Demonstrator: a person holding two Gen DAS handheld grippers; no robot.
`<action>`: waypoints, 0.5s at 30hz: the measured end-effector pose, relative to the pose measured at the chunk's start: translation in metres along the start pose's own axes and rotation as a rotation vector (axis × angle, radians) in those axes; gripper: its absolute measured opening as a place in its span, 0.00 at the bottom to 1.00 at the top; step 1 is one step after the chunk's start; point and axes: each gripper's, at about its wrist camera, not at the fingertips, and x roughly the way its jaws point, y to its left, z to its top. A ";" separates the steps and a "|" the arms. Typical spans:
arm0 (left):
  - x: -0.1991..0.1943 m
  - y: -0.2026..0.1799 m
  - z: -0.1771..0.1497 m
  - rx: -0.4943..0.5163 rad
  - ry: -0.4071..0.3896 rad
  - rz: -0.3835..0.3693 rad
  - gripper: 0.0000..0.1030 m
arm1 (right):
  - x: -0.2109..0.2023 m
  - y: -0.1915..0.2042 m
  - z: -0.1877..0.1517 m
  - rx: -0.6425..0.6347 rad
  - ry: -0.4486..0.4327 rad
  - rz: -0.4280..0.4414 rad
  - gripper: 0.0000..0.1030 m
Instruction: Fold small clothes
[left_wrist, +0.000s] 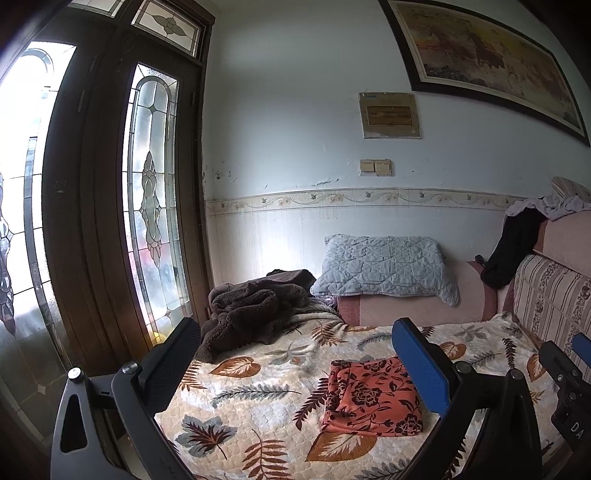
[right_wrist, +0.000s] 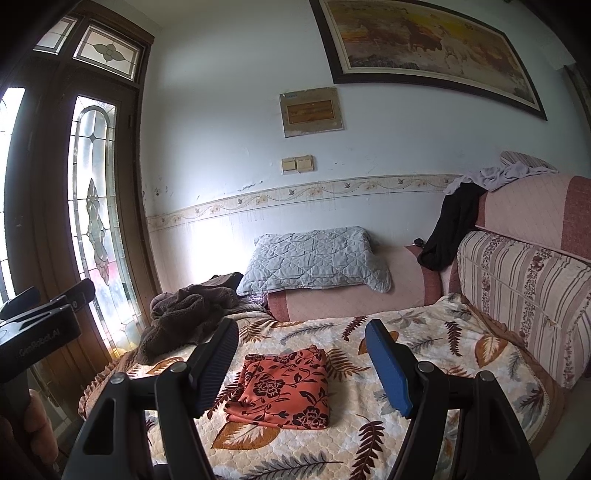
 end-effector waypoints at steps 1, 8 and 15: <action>0.000 0.000 -0.001 0.001 0.001 0.000 1.00 | 0.000 0.001 0.000 -0.001 0.000 0.000 0.72; 0.005 0.002 -0.004 0.008 0.019 -0.019 1.00 | 0.003 0.006 -0.002 -0.014 0.013 -0.003 0.72; 0.014 0.005 -0.008 0.005 0.038 -0.021 1.00 | 0.018 0.008 -0.008 -0.025 0.049 -0.015 0.72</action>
